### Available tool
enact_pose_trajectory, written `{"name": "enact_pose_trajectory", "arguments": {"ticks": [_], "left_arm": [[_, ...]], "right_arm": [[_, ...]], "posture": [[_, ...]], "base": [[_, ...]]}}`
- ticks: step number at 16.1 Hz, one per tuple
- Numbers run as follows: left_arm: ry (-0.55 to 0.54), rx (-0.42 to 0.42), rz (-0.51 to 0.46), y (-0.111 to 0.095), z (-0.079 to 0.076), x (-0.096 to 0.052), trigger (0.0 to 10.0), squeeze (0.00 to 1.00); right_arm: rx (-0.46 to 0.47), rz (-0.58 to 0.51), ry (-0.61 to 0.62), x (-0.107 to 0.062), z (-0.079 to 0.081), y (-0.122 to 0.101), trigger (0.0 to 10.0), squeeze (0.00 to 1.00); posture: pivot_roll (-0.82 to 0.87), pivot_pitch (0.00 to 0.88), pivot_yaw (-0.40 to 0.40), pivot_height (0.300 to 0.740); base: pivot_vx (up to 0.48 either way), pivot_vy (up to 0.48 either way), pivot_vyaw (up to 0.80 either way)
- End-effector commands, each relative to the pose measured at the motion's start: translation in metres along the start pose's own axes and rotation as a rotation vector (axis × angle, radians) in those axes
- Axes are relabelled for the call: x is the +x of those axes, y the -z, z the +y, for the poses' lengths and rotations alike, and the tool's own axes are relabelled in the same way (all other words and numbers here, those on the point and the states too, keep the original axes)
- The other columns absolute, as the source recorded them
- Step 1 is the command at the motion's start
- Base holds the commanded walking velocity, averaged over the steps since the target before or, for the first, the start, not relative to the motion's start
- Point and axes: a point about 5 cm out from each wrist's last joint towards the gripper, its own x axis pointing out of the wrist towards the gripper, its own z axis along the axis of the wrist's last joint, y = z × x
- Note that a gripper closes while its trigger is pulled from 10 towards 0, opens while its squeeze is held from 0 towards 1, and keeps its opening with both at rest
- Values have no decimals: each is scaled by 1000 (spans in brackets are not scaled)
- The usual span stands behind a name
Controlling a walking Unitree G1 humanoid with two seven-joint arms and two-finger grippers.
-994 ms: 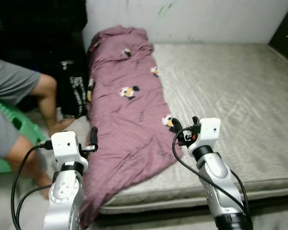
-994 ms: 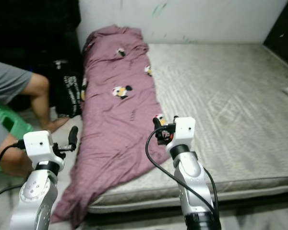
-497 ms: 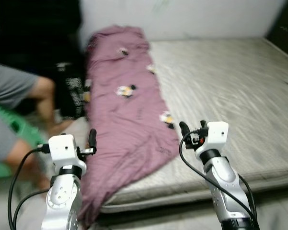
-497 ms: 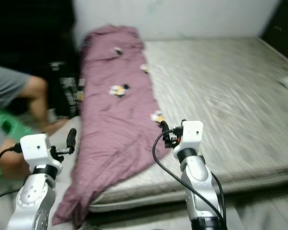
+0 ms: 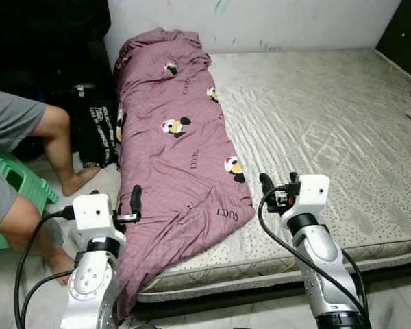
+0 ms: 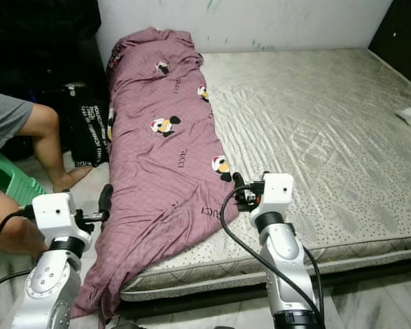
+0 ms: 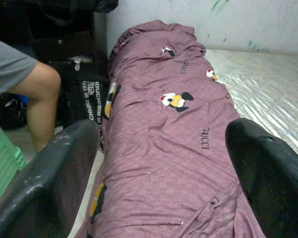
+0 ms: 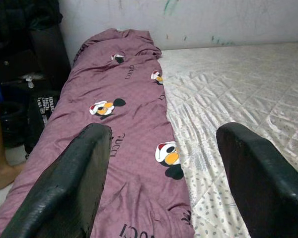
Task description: Clean up the room
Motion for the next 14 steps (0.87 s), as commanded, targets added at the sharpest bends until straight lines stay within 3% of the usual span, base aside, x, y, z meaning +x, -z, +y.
{"name": "enact_pose_trajectory", "arguments": {"ticks": [1, 5, 11, 14], "left_arm": [[5, 7, -14, -4, -1, 0, 10000, 0], [-1, 16, -8, -3, -1, 0, 10000, 0], [-7, 19, -10, -4, -2, 2, 10000, 0], [-8, 21, -12, -4, -2, 3, 10000, 0]], "right_arm": [[3, -11, -5, 2, 1, -4, 10000, 0], [6, -10, -4, 2, 1, -4, 10000, 0], [5, -10, -3, 2, 0, -5, 10000, 0], [5, -10, -4, 2, 0, -5, 10000, 0]], "posture": [[-42, 61, -1, 740], [-46, 64, -3, 727], [-48, 65, -5, 647], [-48, 64, -5, 627]], "base": [[0, 0, 0], [0, 0, 0], [0, 0, 0], [0, 0, 0]]}}
